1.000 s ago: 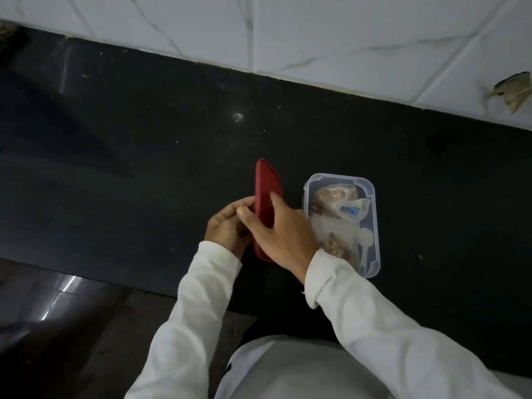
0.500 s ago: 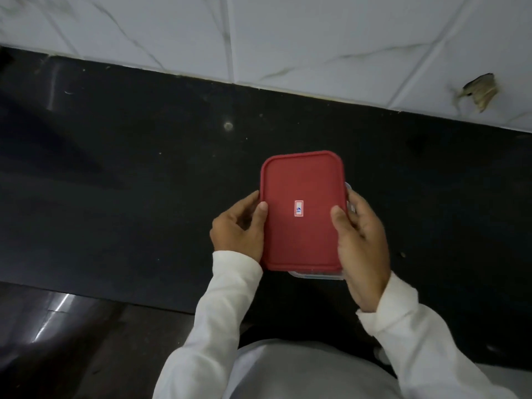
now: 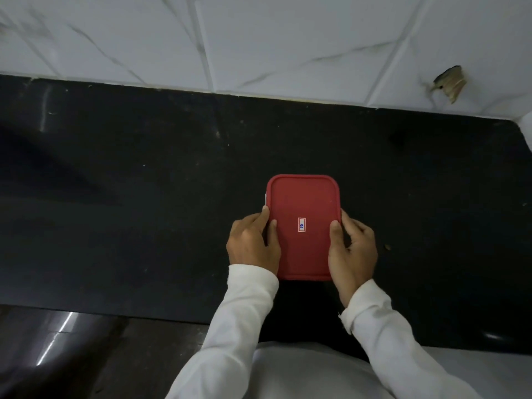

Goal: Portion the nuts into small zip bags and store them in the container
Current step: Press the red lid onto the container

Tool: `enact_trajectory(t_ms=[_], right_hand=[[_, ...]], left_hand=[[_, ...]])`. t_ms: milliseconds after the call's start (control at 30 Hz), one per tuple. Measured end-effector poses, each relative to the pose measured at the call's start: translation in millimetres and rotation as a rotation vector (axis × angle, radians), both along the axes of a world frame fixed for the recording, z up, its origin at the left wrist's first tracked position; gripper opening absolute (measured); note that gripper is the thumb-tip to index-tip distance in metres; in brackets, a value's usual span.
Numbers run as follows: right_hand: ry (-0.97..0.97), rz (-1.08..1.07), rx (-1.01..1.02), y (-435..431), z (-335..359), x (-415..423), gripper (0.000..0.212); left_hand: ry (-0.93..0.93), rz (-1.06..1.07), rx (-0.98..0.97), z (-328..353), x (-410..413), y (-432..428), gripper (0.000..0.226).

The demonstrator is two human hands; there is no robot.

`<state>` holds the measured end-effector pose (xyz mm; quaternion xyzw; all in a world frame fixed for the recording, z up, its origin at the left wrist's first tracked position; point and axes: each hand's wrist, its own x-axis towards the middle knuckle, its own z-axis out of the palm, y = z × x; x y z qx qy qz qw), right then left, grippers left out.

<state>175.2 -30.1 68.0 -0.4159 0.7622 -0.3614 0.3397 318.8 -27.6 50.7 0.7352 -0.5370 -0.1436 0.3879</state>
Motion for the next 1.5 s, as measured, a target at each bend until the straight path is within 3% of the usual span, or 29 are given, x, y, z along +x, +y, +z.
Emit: enact_trajectory(t_ms=[333, 600, 1033, 1100, 1233, 1300, 1500], right_hand=[[-0.024, 0.107, 0.044, -12.2, -7.1, -8.0, 0.04], [0.068, 0.263, 0.115, -32.4, -10.5, -11.1, 0.046], [0.037, 0.138, 0.068, -37.9, -26.4, -9.3, 0.039], [0.17, 0.22, 0.03, -38.7, -25.9, -6.6, 0.039], [0.619, 0.523, -0.137, -48.3, -18.0, -0.9, 0.073], [0.722, 0.651, -0.116, -57.9, -13.9, 6.0, 0.073], [0.747, 0.739, -0.093, -65.0, -26.9, 8.9, 0.067]], left_hand=[[0.07, 0.048, -0.025, -11.9, -3.4, -8.6, 0.022], [0.056, 0.017, 0.064, -9.4, -5.5, -19.3, 0.039], [0.209, -0.089, 0.111, -16.5, 0.5, -49.3, 0.041], [0.136, -0.156, 0.18, -11.2, 3.9, -57.1, 0.043], [-0.329, -0.326, 0.386, -0.6, 5.7, -67.6, 0.053], [-0.456, -0.406, 0.415, -0.8, 0.5, -64.7, 0.058], [-0.444, -0.453, 0.451, -19.7, -2.4, -61.9, 0.069]])
